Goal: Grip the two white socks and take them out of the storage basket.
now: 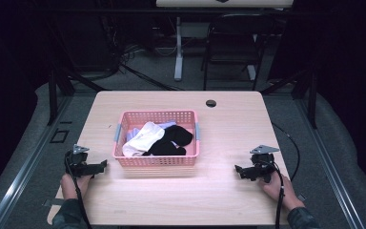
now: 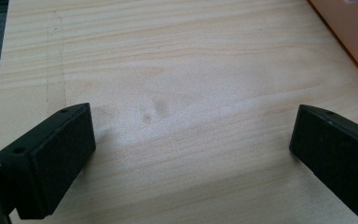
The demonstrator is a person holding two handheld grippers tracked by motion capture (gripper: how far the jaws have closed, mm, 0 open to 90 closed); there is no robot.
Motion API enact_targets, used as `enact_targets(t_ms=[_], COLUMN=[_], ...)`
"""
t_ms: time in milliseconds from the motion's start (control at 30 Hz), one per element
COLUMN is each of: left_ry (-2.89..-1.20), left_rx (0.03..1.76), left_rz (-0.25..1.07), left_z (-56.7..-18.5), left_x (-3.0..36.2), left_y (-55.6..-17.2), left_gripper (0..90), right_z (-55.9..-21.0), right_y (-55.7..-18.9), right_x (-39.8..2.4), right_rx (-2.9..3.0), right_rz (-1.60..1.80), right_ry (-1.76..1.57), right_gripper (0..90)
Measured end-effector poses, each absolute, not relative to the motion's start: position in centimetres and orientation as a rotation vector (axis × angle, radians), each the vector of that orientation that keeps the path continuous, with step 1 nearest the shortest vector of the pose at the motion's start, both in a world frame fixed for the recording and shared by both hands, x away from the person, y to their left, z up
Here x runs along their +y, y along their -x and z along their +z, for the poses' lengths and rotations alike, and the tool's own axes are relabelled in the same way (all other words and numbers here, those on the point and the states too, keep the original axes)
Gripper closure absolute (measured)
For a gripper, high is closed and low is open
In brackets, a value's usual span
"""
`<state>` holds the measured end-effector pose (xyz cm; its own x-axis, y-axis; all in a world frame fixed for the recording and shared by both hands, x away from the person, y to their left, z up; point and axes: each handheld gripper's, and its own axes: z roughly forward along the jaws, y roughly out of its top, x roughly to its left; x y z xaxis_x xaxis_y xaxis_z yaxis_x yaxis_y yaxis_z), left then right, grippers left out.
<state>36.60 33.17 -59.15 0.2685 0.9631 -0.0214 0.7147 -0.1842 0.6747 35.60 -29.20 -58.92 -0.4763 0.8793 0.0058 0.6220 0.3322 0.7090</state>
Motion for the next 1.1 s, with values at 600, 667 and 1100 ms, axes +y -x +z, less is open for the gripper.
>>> enact_targets(t_ms=[600, 667, 1100], left_ry=[-1.968, -1.971, -1.889], left_rx=[1.527, 1.528, 1.515], left_rz=[0.572, 0.587, 0.539], left_z=[-59.1, -59.0, -56.6], left_x=[33.1, 33.1, 33.5], left_y=[-36.5, -36.5, -36.1], left_gripper=[0.0, 0.1, 0.1], right_z=[-59.0, -59.0, -58.9], right_y=[-35.6, -35.6, -35.6], right_x=[-29.2, -29.2, -29.2], right_rx=[2.22, 2.22, 2.221], right_rz=[0.934, 0.934, 0.932], right_ry=[-1.322, -1.322, -1.324], right_gripper=[0.0, 0.0, 0.0])
